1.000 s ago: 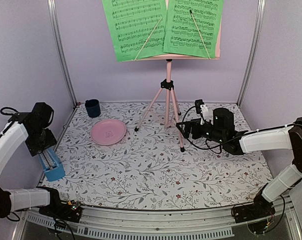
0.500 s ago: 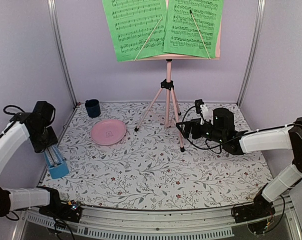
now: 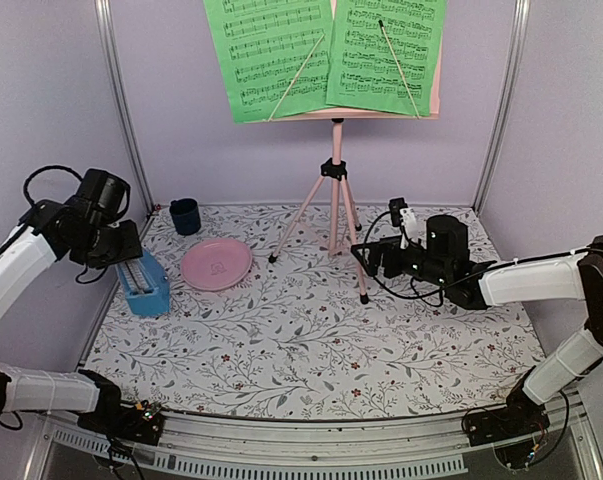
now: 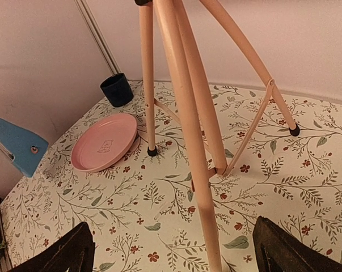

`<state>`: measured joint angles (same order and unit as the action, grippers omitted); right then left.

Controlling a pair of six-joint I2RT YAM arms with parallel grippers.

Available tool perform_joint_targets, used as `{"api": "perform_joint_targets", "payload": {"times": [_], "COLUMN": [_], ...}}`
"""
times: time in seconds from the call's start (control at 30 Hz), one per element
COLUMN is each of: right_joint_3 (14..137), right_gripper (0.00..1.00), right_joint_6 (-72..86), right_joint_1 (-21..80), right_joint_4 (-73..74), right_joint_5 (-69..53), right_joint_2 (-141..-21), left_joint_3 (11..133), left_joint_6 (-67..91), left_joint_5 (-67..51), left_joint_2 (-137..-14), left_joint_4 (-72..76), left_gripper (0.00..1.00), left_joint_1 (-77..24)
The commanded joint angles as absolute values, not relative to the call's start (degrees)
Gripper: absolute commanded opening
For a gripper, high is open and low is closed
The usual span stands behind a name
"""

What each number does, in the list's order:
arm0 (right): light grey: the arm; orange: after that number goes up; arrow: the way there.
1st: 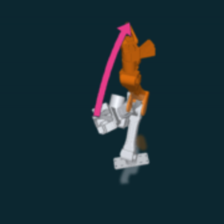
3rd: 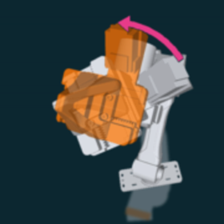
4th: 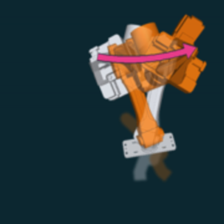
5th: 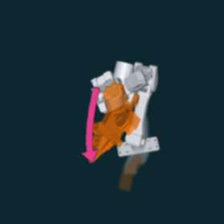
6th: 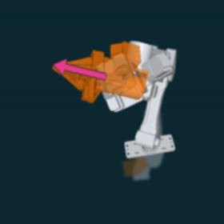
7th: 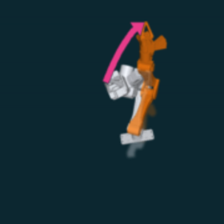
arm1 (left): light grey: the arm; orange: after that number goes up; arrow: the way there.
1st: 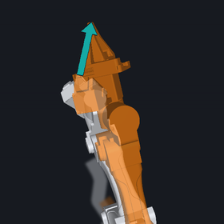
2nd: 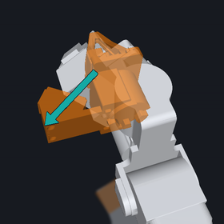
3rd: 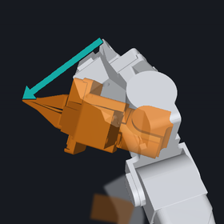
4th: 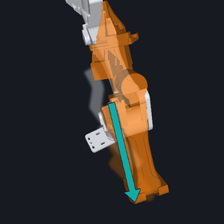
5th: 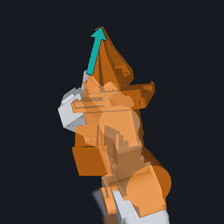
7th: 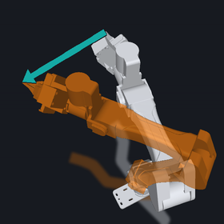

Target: Set up the instrument practice props

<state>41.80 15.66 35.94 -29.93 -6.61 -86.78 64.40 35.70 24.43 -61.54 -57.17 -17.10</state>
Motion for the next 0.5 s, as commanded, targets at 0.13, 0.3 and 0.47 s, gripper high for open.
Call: {"api": "perform_joint_targets", "payload": {"times": [0.13,0.3,0.47], "right_joint_3": [41.25,39.93,38.18], "right_gripper": [0.99,0.99,0.99], "right_joint_6": [16.5,17.46,18.32], "right_joint_1": [35.78,35.81,35.78], "right_joint_4": [-28.93,-28.38,-27.25], "right_joint_5": [-7.73,-8.35,-9.02], "right_joint_2": [-82.7,-81.25,-78.72], "left_joint_3": [75.79,84.27,87.74], "left_joint_6": [38.9,39.06,41.77], "left_joint_5": [25.68,29.87,29.86], "left_joint_2": [-69.25,-80.8,-89.45], "left_joint_4": [-48.45,-47.86,-44.52], "left_gripper": [0.17,0.17,0.17], "left_joint_1": [-35.88,-46.71,-51.32]}}
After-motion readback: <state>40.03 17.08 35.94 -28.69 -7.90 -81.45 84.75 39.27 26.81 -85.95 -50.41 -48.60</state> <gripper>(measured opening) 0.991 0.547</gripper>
